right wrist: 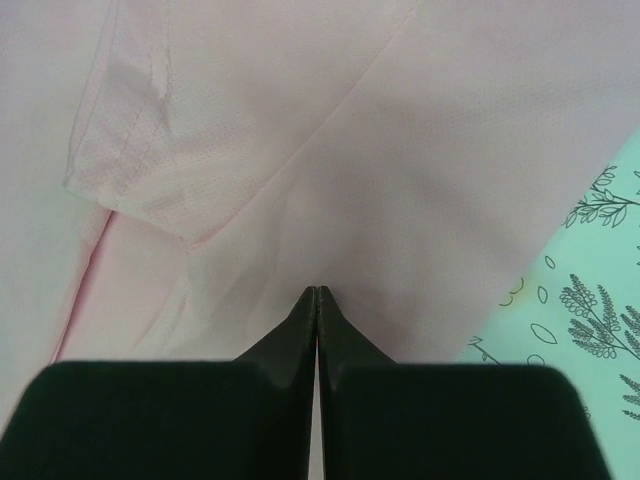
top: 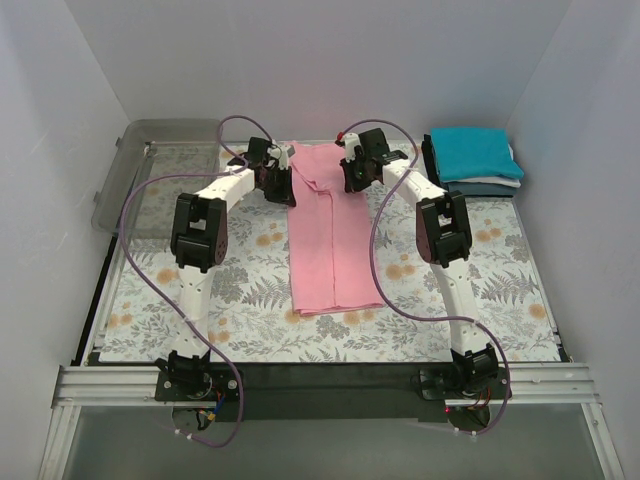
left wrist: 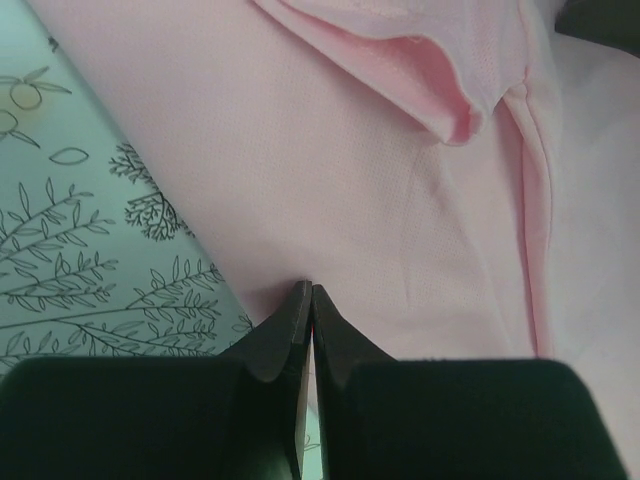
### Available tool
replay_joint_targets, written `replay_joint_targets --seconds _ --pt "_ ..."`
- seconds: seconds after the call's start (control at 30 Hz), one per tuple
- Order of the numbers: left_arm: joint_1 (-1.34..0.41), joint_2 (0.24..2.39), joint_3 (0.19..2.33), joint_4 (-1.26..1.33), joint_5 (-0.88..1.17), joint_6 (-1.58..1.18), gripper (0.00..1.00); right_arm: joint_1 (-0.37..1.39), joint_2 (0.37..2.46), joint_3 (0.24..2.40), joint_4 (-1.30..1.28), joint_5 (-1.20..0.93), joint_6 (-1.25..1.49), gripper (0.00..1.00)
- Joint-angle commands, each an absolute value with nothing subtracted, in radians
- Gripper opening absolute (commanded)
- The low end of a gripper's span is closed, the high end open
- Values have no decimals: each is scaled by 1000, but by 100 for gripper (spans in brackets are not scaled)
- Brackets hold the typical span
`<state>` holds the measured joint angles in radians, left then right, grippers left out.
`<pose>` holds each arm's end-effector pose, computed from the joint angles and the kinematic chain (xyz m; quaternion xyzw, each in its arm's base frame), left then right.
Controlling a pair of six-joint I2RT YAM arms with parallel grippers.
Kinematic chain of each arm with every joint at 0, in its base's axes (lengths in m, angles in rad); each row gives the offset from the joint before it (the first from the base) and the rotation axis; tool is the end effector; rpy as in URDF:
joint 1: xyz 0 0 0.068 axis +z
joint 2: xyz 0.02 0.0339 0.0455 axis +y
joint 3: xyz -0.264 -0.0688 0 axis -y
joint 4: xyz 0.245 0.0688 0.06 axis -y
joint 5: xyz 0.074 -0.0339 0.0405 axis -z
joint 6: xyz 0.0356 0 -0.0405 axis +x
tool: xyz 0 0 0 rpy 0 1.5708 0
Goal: Fold and stack the t-shirts
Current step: Fold the tshirt
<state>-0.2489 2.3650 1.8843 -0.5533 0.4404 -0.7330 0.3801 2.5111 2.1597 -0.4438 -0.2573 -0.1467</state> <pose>0.4882 -0.1398 0.1472 -0.1693 0.9274 -0.3077 0.1289 0.5165 0.2161 0.1637 -0.2859 0.8738 0.1616 0.3586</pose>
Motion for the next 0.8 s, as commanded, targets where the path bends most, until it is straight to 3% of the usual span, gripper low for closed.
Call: replay_joint_targets --seconds 0.0,0.23,0.37,0.4,0.47,0.57,0.67,0.73,0.77 --pt "-229 2408 1948 -564 390 -718 2 373 2510 2186 -439 -241 -155 1" --pt "-224 2386 1994 -598 431 -696 7 371 2418 2161 -436 -221 -186 1" --pt "-224 2249 1905 -559 527 -722 15 370 2301 2138 -440 -235 -235 23" --pt "-224 2168 1878 -543 547 -723 20 370 2237 2117 -439 -238 -262 39" --pt "-221 2044 1812 -515 596 -694 32 370 2128 2065 -440 -252 -308 58" --pt "-204 1865 1714 -509 681 -620 43 373 1964 1976 -446 -294 -371 70" --pt "-189 1720 1568 -505 704 -500 69 379 1814 1836 -504 -366 -460 80" --pt "-175 1585 1498 -523 732 -413 82 391 1758 1761 -640 -423 -530 80" --pt "-173 1544 1415 -526 721 -390 82 399 1709 1732 -687 -428 -599 81"
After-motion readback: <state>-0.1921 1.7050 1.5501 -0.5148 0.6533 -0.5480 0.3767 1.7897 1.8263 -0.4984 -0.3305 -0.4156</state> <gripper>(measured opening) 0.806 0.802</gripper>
